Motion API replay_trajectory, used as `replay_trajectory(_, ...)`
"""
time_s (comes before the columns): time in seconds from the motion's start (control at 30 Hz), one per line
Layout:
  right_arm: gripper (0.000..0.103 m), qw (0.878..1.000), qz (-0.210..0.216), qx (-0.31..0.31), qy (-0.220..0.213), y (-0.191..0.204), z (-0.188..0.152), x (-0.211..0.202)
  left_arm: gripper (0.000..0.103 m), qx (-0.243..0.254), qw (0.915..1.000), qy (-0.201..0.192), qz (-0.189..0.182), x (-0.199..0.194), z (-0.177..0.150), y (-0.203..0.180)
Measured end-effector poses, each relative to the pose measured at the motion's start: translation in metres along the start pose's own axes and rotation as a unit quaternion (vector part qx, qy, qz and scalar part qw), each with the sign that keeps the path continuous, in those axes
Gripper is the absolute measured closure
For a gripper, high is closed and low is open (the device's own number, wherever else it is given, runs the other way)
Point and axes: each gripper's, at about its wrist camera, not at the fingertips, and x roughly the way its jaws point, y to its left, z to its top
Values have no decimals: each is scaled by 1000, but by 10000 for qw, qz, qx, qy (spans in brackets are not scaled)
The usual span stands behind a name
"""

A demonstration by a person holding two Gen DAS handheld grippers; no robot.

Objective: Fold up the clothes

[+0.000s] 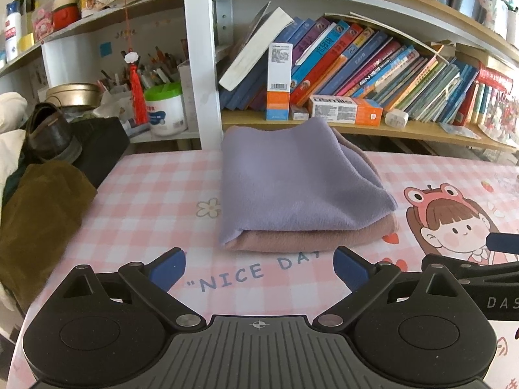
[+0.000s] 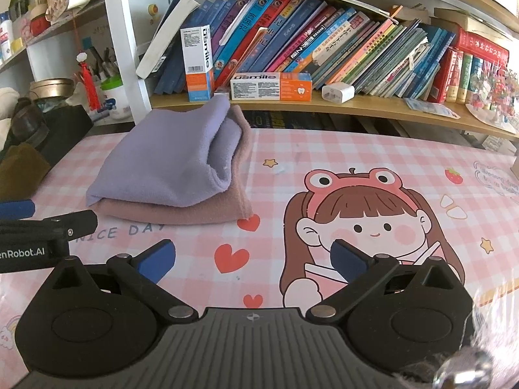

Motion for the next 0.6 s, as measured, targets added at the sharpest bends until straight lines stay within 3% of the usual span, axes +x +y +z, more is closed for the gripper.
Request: replay_trajectory(0.6, 0, 10000, 13, 65, 18, -3, 0, 1, 3, 63, 10000, 8, 42, -2, -3, -3)
